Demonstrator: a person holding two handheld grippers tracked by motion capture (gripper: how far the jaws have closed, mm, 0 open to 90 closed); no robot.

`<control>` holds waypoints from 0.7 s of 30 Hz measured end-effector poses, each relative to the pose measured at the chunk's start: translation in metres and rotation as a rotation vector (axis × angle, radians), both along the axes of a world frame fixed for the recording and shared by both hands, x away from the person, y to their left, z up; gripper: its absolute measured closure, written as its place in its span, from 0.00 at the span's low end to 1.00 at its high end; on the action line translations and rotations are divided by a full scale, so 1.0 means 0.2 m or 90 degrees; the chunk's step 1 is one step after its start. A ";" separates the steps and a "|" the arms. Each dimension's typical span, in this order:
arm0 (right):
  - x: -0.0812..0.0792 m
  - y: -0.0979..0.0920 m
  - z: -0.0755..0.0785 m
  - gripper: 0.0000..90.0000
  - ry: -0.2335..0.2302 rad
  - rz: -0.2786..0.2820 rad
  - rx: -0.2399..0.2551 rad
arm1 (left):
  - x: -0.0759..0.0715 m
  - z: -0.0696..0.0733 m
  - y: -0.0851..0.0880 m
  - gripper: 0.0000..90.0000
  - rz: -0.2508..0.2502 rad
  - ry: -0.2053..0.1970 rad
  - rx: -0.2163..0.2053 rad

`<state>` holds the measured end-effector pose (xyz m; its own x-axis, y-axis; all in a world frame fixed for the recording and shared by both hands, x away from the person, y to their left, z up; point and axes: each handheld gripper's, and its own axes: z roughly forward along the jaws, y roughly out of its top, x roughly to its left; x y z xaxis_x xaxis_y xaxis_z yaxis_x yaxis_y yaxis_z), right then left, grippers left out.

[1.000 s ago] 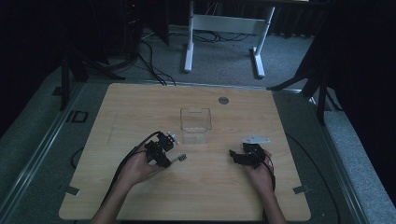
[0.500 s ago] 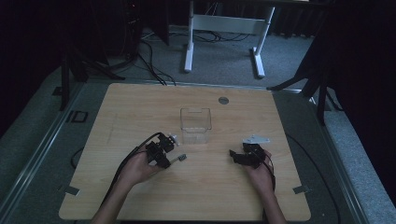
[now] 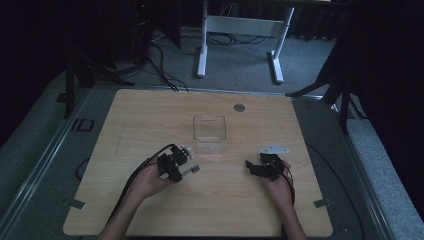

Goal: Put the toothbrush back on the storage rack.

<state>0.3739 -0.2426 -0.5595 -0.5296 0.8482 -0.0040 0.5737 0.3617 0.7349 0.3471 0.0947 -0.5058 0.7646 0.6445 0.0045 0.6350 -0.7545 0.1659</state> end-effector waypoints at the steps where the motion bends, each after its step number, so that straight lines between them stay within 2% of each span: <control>1: 0.00 0.00 0.00 0.31 0.000 0.000 0.000 | 0.00 0.00 0.00 0.76 0.001 0.000 0.002; 21: 0.00 0.00 0.00 0.31 0.000 0.000 0.000 | 0.02 -0.05 0.00 0.83 -0.001 0.014 0.017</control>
<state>0.3740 -0.2426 -0.5595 -0.5297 0.8482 -0.0041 0.5734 0.3617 0.7351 0.3508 0.0946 -0.5162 0.7654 0.6435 0.0048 0.6374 -0.7591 0.1324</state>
